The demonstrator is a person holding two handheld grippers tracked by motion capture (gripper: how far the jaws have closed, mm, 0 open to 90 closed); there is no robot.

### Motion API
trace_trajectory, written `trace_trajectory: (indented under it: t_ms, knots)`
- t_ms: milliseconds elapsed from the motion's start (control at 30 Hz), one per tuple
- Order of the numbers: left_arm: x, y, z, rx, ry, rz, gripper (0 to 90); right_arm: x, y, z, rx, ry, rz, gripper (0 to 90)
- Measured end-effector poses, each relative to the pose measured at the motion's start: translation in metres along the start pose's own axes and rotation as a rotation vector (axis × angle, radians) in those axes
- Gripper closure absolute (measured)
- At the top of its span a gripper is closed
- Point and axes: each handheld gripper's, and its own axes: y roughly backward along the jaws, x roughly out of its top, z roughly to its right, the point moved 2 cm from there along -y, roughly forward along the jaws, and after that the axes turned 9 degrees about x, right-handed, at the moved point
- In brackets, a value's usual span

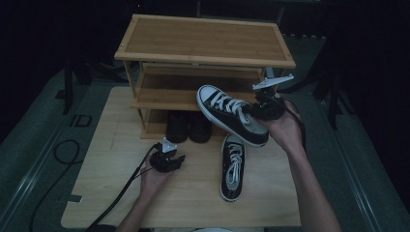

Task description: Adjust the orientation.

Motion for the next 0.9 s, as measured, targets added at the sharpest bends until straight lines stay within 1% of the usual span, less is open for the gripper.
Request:
trace_trajectory:
  t_ms: [100, 267, 433, 533, 600, 767, 900]
  knots:
    - [0.0, 0.0, 0.0, -0.003, 0.001, 0.001, 54.8, 0.007, -0.007, 0.005, -0.016, -0.026, 0.015, 88.2]
    - [0.0, 0.0, 0.0, -0.003, 0.0, 0.0, 54.8, 0.013, -0.019, 0.012, -0.055, -0.069, 0.024, 88.2]
    - [0.0, 0.0, -0.001, -0.005, 0.003, 0.001, 54.8, 0.014, -0.026, 0.017, -0.064, -0.103, 0.039, 88.2]
    - [0.0, 0.0, -0.001, -0.004, 0.001, 0.001, 54.8, 0.015, -0.029, 0.018, -0.072, -0.123, 0.049, 88.1]
    - [0.0, 0.0, -0.001, -0.004, 0.001, 0.001, 54.8, 0.016, -0.031, 0.018, -0.069, -0.145, 0.058, 88.0]
    - [0.0, 0.0, -0.001, -0.004, 0.0, 0.0, 54.8, 0.019, -0.035, 0.019, -0.071, -0.182, 0.084, 87.9]
    - [0.001, -0.001, -0.001, -0.005, -0.001, 0.0, 54.8, 0.022, -0.039, 0.018, -0.1, -0.197, 0.092, 87.7]
